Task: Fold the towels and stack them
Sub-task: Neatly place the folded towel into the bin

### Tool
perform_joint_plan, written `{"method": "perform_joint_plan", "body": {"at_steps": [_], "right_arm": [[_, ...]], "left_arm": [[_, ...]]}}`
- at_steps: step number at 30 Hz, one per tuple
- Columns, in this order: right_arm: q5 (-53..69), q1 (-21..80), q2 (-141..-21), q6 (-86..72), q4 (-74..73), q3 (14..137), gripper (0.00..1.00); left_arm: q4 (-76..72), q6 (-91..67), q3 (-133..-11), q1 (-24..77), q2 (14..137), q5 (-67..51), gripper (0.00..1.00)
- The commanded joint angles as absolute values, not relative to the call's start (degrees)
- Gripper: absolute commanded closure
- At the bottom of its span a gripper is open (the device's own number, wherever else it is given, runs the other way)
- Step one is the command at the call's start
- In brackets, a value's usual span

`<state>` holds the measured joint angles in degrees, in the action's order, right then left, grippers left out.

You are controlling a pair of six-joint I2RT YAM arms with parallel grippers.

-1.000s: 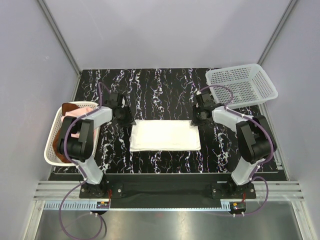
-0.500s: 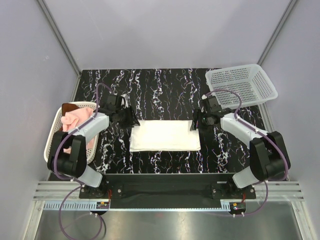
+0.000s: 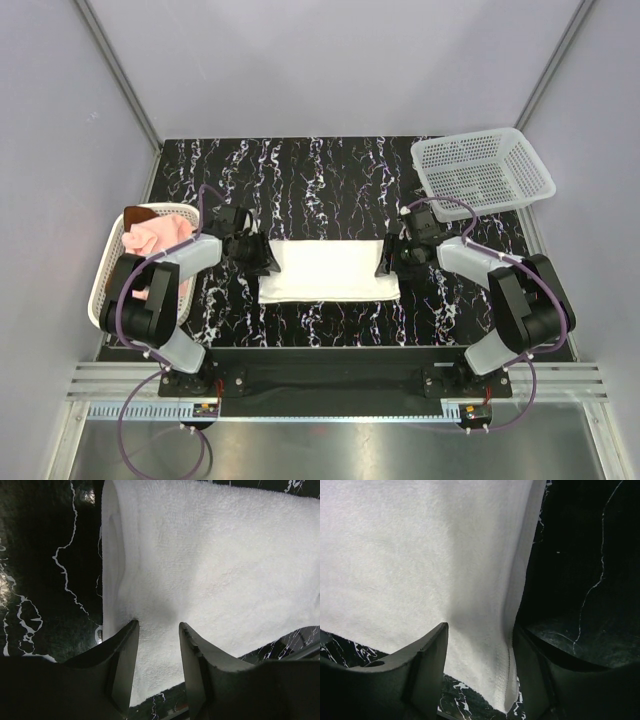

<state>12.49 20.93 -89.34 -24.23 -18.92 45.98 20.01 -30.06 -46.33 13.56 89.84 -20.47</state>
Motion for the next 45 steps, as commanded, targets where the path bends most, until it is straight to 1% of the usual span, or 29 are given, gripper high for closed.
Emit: {"method": "perform_joint_plan", "body": {"at_steps": [1,2,5,6,9,10,12,13,16,17,19,21,23,24,28,30,32,36,45], "right_arm": [[14.59,20.92,-90.36,-26.10,-15.91,42.72,0.39],[14.76,20.92,-89.83,-26.19,-16.00,42.54,0.40],[14.33,20.92,-89.30,-26.02,-15.73,42.80,0.49],[14.59,20.92,-89.64,-25.75,-15.30,43.06,0.57],[14.33,20.92,-90.79,-24.53,-15.73,44.56,0.69],[13.54,20.92,-90.88,-23.83,-16.34,46.04,0.73],[11.08,20.92,-90.79,-22.77,-19.49,49.28,0.77],[10.55,20.83,-90.79,-22.15,-20.21,50.26,0.83],[8.09,20.83,-90.88,-19.35,-22.85,54.22,0.89],[7.13,20.92,-91.05,-18.38,-23.29,55.27,0.95],[5.28,20.66,-92.36,-15.66,-25.83,59.48,0.99],[2.82,20.13,-94.47,-13.37,-29.51,65.26,1.00],[2.29,19.43,-96.06,-11.79,-32.07,69.59,1.00],[1.85,19.16,-97.72,-10.21,-34.86,73.79,1.00],[0.44,16.36,-102.03,-5.63,-40.59,83.83,1.00],[0.44,13.37,-104.40,-3.09,-43.58,89.52,1.00],[-2.63,11.17,-106.25,-1.24,-47.09,93.58,1.00],[-4.30,8.27,-111.52,4.47,-51.58,105.52,1.00],[-8.43,0.89,-119.17,12.12,-55.63,121.70,1.00]], "left_arm": [[18.99,-30.50,-45.53,13.27,87.90,-16.70,0.57],[18.72,-30.67,-45.27,13.27,87.54,-16.44,0.57],[18.98,-31.29,-44.65,13.36,87.01,-15.03,0.57],[19.33,-31.38,-44.56,13.27,87.01,-14.59,0.57],[20.04,-31.64,-44.21,13.27,87.01,-13.62,0.57],[19.95,-31.73,-43.95,13.27,86.92,-12.84,0.57],[19.86,-32.17,-43.51,13.18,86.75,-12.31,0.57],[19.86,-32.17,-43.59,13.10,86.75,-11.96,0.57],[19.95,-32.34,-44.47,13.10,86.66,-11.95,0.57],[19.60,-32.43,-44.73,13.01,86.57,-12.65,0.57],[19.24,-32.69,-47.36,12.83,86.66,-14.14,0.56],[21.34,-32.43,-50.87,12.57,86.92,-14.59,0.55],[23.98,-31.47,-57.72,12.48,87.36,-13.45,0.54],[26.60,-29.99,-61.75,12.31,87.28,-12.49,0.54],[29.62,-26.90,-66.17,11.87,85.26,-9.23,0.52],[28.66,-25.75,-65.57,11.95,84.55,-9.84,0.52],[27.95,-24.53,-64.43,11.87,84.11,-11.16,0.52],[26.11,-24.34,-62.58,11.87,83.59,-11.86,0.51],[25.40,-24.34,-63.19,11.87,85.08,-14.94,0.51]]}}
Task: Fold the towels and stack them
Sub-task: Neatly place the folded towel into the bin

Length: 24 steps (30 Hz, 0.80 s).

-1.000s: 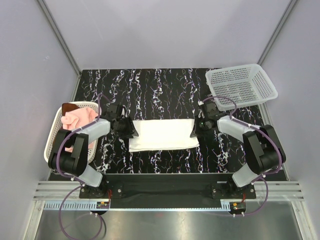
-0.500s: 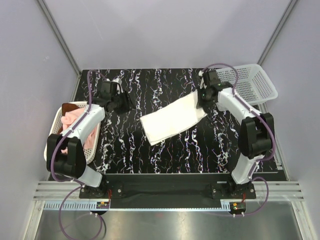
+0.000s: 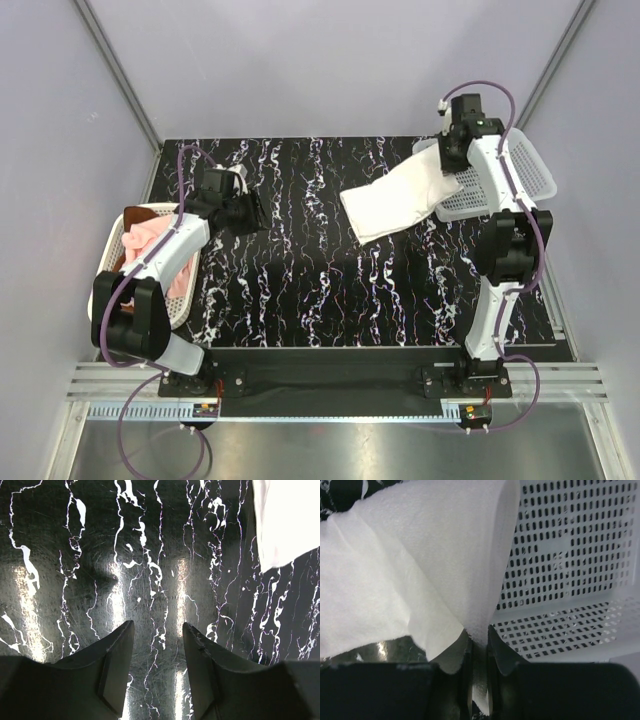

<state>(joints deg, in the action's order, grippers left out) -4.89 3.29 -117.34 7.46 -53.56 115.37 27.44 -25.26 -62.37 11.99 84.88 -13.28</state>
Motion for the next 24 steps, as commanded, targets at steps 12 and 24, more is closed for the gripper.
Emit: {"method": "perform_joint_plan", "body": {"at_steps": [12,24], "right_arm": [[-7.65,-9.13,-129.72,14.59,-56.61,142.03,1.00],[-9.32,-14.67,-135.87,15.20,-50.54,146.42,1.00]], "left_arm": [[24.70,-24.08,-63.90,11.87,87.01,-18.28,0.51],[23.99,-23.91,-64.07,11.87,85.69,-19.60,0.51]]}}
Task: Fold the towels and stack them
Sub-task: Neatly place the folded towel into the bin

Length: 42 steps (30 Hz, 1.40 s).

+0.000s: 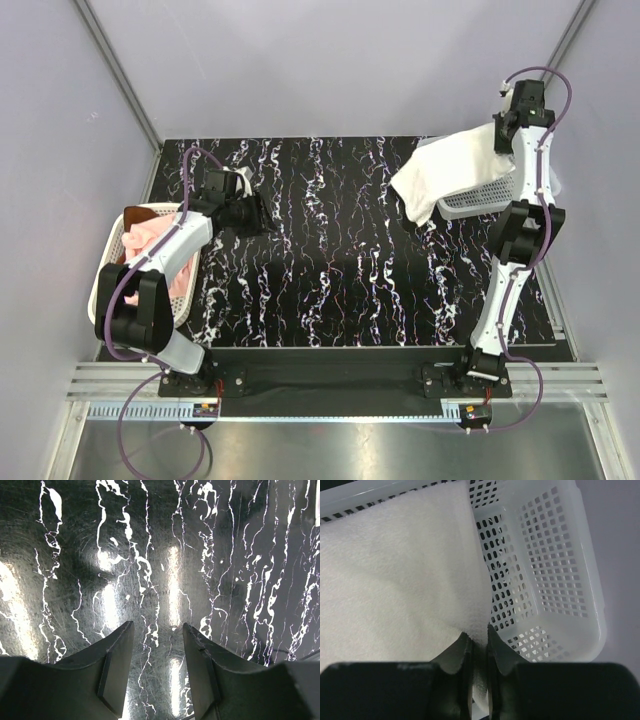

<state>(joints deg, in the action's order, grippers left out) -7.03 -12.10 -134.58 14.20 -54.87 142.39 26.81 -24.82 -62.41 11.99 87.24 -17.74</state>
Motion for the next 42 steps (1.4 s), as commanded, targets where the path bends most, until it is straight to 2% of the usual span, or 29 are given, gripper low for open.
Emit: {"method": "perform_joint_plan", "body": {"at_steps": [1,21,33,42], "right_arm": [[-9.32,-14.94,-136.31,15.29,-50.54,146.86,1.00],[-7.12,-19.16,-144.92,15.38,-45.44,152.05,1.00],[-10.72,-19.42,-146.86,17.49,-36.31,149.85,0.99],[-13.80,-20.13,-149.59,20.30,-33.93,152.67,0.97]], "left_arm": [[23.82,-24.08,-64.25,11.95,85.95,-20.12,0.51],[23.65,-22.59,-63.28,12.92,83.15,-22.67,0.51],[22.68,-23.03,-64.51,13.36,83.93,-26.89,0.51],[21.80,-23.47,-64.42,13.45,84.11,-28.47,0.51]]}}
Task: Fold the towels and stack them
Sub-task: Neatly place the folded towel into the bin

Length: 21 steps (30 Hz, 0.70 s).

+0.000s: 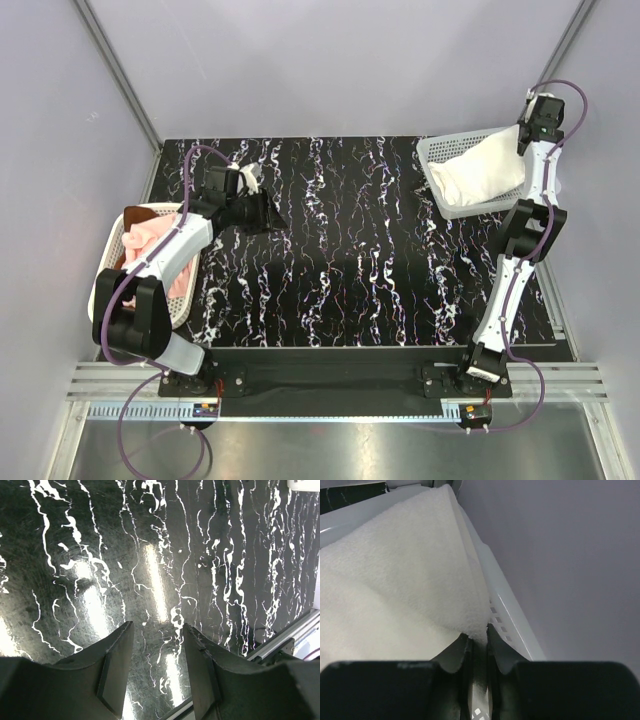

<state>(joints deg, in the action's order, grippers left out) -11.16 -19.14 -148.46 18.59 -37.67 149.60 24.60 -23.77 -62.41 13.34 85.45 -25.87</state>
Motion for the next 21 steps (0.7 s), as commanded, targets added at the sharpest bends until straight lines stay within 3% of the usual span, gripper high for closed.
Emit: {"method": "perform_joint_plan", "body": {"at_steps": [1,12,15,16,21], "right_arm": [[-14.23,-20.30,-149.59,20.30,-33.75,152.67,0.97],[-13.88,-20.30,-148.27,19.42,-32.52,151.44,0.91],[-17.56,-20.30,-148.10,18.99,-31.03,150.82,0.62],[-18.19,-20.22,-147.92,18.81,-31.20,151.08,0.46],[-17.85,-20.13,-140.20,13.11,-31.03,146.62,0.17]], "left_arm": [[21.54,-23.64,-64.51,13.53,84.20,-28.56,0.51],[20.83,-23.91,-64.25,13.53,84.46,-29.88,0.51],[20.83,-23.91,-64.25,13.45,84.64,-29.80,0.51],[21.09,-23.91,-64.42,13.53,84.64,-29.79,0.51],[22.94,-23.38,-66.44,13.45,82.80,-27.70,0.50]]}}
